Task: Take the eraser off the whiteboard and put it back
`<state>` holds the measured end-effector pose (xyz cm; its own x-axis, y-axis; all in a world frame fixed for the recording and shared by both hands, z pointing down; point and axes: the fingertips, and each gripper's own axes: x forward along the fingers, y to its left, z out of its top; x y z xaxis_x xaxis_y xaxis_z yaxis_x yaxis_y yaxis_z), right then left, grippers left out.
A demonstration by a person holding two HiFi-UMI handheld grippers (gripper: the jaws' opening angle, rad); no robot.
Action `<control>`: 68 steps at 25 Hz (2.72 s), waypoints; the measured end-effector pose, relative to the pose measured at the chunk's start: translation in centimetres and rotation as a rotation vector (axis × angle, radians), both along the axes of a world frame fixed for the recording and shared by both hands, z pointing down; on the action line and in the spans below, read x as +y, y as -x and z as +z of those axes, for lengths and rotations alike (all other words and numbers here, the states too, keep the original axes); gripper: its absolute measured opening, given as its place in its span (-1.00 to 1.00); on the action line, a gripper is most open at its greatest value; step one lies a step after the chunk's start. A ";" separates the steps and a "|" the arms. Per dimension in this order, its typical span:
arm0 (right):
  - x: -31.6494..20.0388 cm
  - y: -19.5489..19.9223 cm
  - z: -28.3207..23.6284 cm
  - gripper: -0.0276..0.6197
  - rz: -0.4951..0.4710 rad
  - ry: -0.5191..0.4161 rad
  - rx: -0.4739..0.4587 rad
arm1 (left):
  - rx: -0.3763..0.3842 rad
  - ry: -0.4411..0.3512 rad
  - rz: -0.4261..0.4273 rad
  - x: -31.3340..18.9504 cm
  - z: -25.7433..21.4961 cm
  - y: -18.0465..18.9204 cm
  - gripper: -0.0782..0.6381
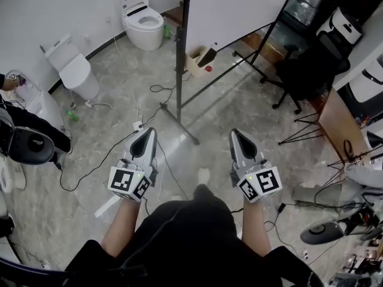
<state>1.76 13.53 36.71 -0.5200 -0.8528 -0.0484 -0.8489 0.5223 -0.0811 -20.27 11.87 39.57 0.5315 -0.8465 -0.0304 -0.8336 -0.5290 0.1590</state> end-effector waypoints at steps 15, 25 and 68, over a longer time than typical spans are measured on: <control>-10.9 -3.9 0.6 -0.89 -0.100 0.018 -0.036 | -0.014 0.009 -0.088 -8.5 -0.2 -4.2 -0.77; -17.7 -7.5 0.8 -0.89 -0.187 0.033 -0.057 | -0.045 0.022 -0.146 -14.4 -0.2 -8.5 -0.77; -38.6 -2.0 7.8 -0.77 -0.065 0.187 -0.028 | -0.058 0.055 0.014 -33.0 1.3 -8.4 -0.77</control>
<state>3.72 -25.03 44.47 -0.5750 -0.8130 0.0920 -0.8099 0.5496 -0.2048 -11.87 -21.16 40.91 0.5426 -0.8387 0.0472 -0.8349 -0.5324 0.1395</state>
